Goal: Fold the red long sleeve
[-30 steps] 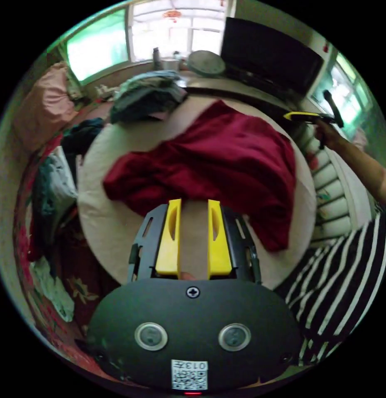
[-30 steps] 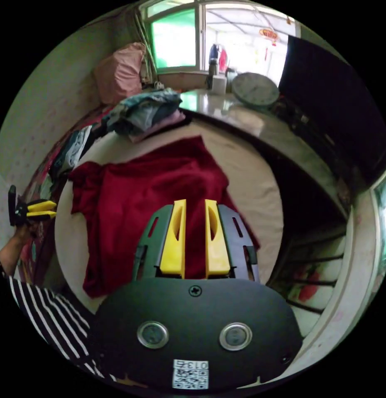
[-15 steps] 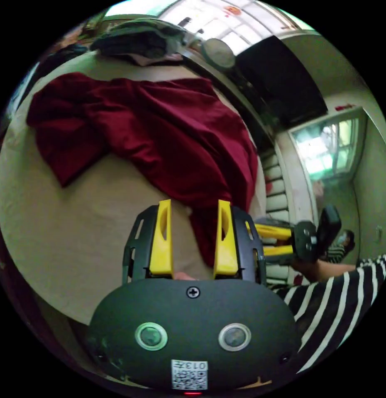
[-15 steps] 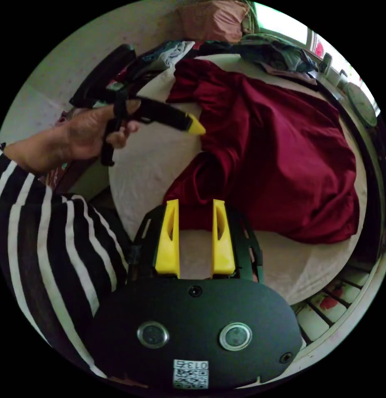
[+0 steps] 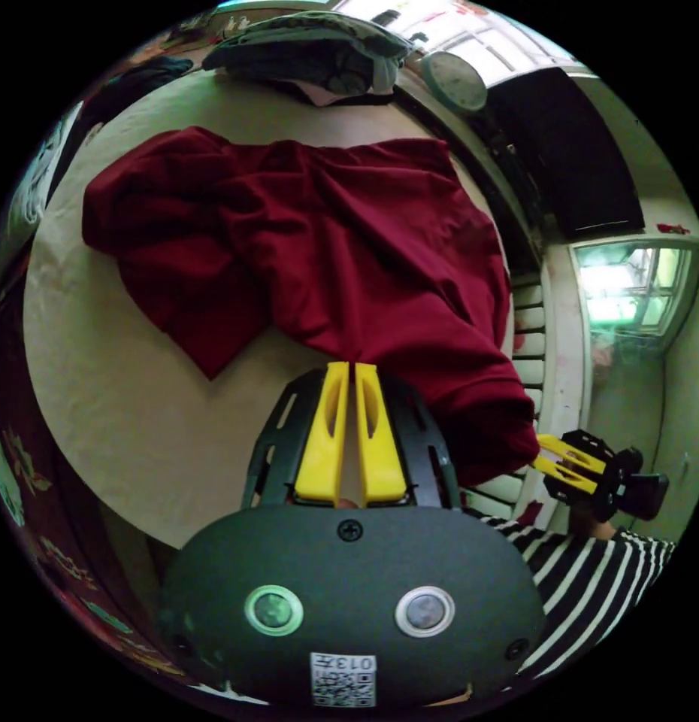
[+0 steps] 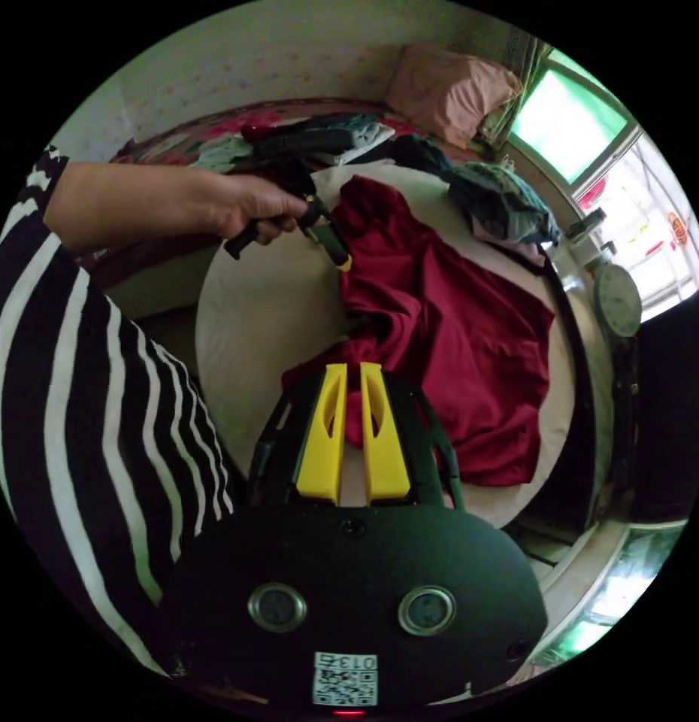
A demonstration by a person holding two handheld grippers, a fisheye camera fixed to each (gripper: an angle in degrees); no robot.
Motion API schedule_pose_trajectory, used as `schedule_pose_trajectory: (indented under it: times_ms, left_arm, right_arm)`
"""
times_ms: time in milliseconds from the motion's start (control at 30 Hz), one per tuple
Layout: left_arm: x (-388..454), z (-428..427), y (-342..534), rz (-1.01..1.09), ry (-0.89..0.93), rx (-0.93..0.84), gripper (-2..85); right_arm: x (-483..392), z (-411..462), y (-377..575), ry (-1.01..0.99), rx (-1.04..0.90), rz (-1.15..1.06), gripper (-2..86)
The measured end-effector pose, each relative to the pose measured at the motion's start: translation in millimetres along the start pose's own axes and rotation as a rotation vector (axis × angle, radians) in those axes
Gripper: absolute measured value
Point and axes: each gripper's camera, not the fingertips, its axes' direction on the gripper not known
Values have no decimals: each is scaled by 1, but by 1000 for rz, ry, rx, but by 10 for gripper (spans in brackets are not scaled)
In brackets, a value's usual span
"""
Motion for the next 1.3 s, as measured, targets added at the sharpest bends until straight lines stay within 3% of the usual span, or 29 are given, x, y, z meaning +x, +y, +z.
schedule_pose_trajectory:
  times_ms: [167,333,433,533,733,867,967,1100,1233,1300]
  left_arm:
    - [11,-31,8,68,-70,159,6]
    - [14,-60,21,86,-357,296,11]
    - [-34,-52,28,-123,-230,389,23]
    - [-43,-36,34,-137,-147,357,65]
    - [7,6,65,60,-63,170,107]
    - [66,52,94,149,-101,5,131]
    - [98,89,108,126,-163,-53,158]
    - [129,117,105,-60,-233,-39,195]
    - [154,126,103,-170,-303,-17,183]
    - [167,133,102,-205,-328,-31,134]
  right_arm:
    - [29,-22,15,-5,153,-46,25]
    - [37,-9,7,-173,243,-179,31]
    - [50,24,1,-242,228,-133,42]
    - [93,33,17,-323,268,38,58]
    - [219,66,125,-106,150,501,72]
    - [320,94,205,18,63,811,84]
    - [383,117,238,76,37,896,91]
    - [452,160,257,61,-53,891,95]
    - [516,204,271,-60,-86,848,98]
    - [534,217,274,-83,-85,808,97]
